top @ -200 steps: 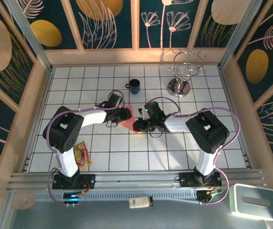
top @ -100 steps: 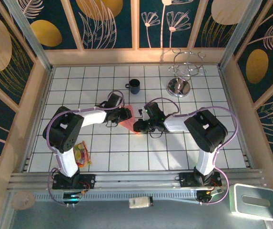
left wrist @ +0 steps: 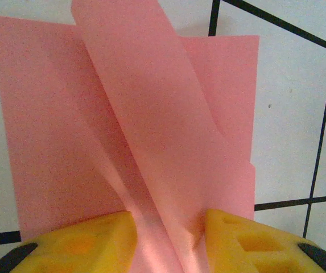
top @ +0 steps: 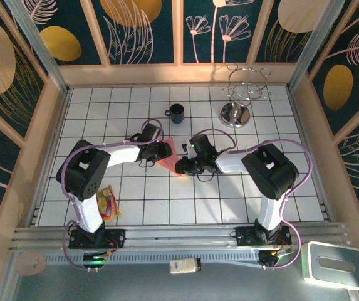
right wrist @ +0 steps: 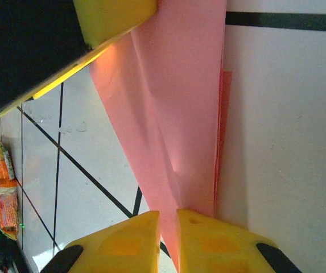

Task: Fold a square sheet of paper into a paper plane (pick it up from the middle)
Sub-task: Fourth fold the wing at the center of the table.

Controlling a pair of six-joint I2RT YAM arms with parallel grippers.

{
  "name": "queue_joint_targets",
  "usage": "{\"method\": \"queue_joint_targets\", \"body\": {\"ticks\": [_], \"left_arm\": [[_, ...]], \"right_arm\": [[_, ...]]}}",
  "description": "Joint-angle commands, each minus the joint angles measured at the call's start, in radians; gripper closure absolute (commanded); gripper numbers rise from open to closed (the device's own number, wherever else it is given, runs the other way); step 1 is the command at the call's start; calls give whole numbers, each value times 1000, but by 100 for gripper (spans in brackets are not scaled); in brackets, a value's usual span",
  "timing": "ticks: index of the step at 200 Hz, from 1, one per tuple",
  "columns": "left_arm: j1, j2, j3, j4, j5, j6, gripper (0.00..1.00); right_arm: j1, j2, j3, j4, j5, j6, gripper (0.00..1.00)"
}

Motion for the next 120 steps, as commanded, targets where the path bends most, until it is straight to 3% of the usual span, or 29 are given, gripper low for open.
{"method": "queue_joint_targets", "body": {"ticks": [1,120], "left_arm": [[10,128,-82,-183,-82,18,60],[10,145,-77,-185,-84,21,60]], "right_arm": [[-3,-49,-8,-24,-17,-22,84],[2,-50,-44,-76,-13,-38,85]]}}
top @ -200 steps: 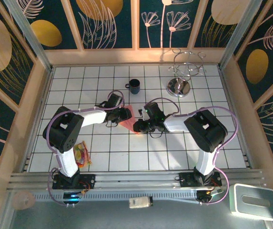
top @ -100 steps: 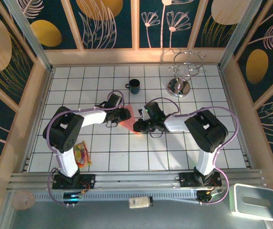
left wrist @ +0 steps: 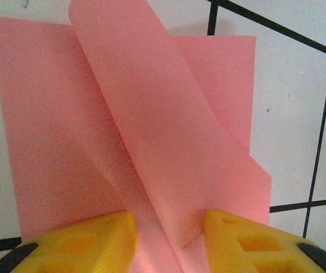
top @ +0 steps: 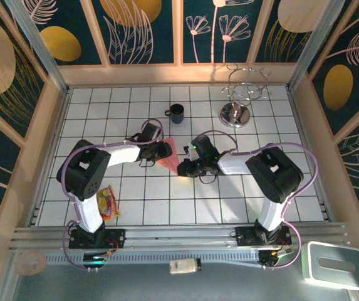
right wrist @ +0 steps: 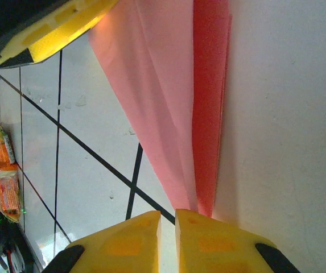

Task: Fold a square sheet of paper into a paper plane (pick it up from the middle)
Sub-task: Fourth fold the wing at the center of the table.

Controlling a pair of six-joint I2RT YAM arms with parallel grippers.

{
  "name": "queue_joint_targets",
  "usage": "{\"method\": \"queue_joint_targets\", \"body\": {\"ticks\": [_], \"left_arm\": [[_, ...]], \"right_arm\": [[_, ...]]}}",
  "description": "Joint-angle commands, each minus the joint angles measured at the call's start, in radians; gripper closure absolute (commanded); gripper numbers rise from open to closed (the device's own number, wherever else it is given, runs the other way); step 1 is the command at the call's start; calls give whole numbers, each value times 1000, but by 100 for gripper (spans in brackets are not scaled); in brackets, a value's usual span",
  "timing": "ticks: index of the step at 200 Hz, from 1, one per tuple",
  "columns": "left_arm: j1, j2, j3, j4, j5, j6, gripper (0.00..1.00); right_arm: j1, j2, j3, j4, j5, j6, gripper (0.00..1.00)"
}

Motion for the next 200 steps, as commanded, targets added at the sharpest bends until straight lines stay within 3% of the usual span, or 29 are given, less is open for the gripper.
{"method": "queue_joint_targets", "body": {"ticks": [1,96,152,200], "left_arm": [[10,140,-77,-192,-80,21,60],[10,143,-76,-193,-78,23,62],[11,140,-75,-192,-76,22,62],[11,139,-74,-192,-73,24,62]], "right_arm": [[2,-2,-8,-34,0,-28,85],[1,29,16,-76,34,-41,85],[-8,-87,45,-13,40,-18,84],[-1,12,125,-35,57,-15,86]]}}
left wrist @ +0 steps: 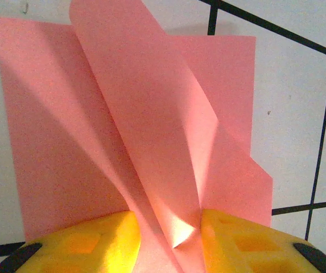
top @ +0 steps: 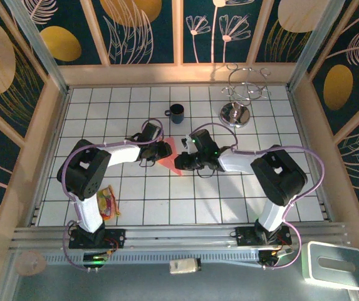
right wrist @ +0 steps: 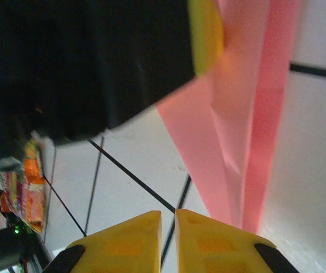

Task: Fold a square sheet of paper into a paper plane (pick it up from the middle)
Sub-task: Fourth fold the wing at the center of the table.

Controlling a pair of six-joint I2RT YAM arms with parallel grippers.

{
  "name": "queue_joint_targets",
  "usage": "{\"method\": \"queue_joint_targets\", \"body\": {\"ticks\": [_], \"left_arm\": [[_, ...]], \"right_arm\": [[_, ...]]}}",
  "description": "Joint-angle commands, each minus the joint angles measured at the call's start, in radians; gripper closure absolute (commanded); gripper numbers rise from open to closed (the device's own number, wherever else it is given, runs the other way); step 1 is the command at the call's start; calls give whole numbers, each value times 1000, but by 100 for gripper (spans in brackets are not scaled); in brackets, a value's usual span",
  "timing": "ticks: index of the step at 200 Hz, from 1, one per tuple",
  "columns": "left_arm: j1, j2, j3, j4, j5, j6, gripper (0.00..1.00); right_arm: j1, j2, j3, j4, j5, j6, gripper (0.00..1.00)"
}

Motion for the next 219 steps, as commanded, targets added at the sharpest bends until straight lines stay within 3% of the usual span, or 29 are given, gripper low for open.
{"method": "queue_joint_targets", "body": {"ticks": [1,219], "left_arm": [[11,135,-75,-194,-69,17,62],[10,135,-77,-191,-61,18,62]], "right_arm": [[0,51,45,-8,36,0,86],[-6,183,113,-69,51,-38,88]]}}
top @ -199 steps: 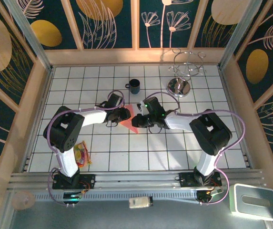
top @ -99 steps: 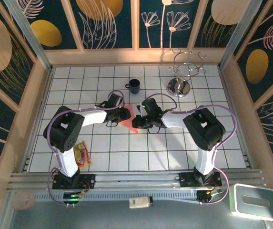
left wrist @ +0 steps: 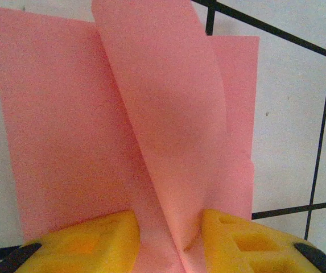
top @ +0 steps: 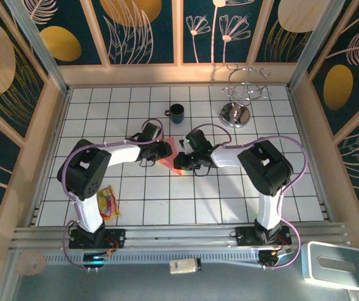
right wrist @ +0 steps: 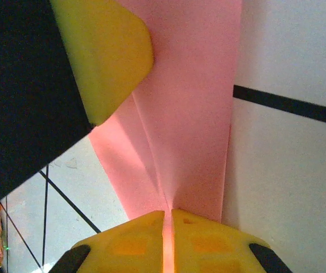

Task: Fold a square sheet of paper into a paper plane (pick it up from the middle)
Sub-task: Fourth fold the wing at the center of the table.

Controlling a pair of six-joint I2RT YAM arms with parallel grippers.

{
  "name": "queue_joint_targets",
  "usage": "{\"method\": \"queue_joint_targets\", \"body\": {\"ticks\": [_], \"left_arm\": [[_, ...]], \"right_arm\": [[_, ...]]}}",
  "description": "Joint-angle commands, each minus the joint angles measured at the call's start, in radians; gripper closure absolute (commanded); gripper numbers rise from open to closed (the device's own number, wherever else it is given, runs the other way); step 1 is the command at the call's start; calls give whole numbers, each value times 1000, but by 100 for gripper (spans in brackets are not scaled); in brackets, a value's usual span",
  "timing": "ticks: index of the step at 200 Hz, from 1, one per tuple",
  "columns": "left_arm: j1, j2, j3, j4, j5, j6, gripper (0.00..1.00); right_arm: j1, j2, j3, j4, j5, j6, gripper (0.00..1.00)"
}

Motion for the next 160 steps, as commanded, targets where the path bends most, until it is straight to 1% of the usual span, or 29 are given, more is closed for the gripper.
{"method": "queue_joint_targets", "body": {"ticks": [1,29,41,73,86,106,118,122,141,160], "left_arm": [[10,132,-79,-197,-61,14,62],[11,92,-54,-220,-61,22,63],[10,57,-24,-250,-78,38,62],[12,-44,163,-337,-146,100,56],[13,-72,231,-365,-185,120,55],[16,-126,264,-358,-211,135,55],[19,-155,227,-299,-177,134,57],[19,-189,206,-268,-154,133,57],[22,-237,98,-109,-28,111,63],[24,-241,10,38,100,65,71]], "right_arm": [[-6,29,30,-40,7,-33,88],[-4,43,30,-86,25,-47,88],[-4,48,25,-109,34,-54,88],[-5,44,10,-161,49,-79,88],[-4,39,6,-176,49,-86,88],[-3,31,4,-193,46,-94,88],[-3,28,7,-195,46,-96,88],[-3,29,8,-197,46,-95,88],[-3,34,17,-197,42,-91,88],[-3,40,20,-193,37,-88,89]]}}
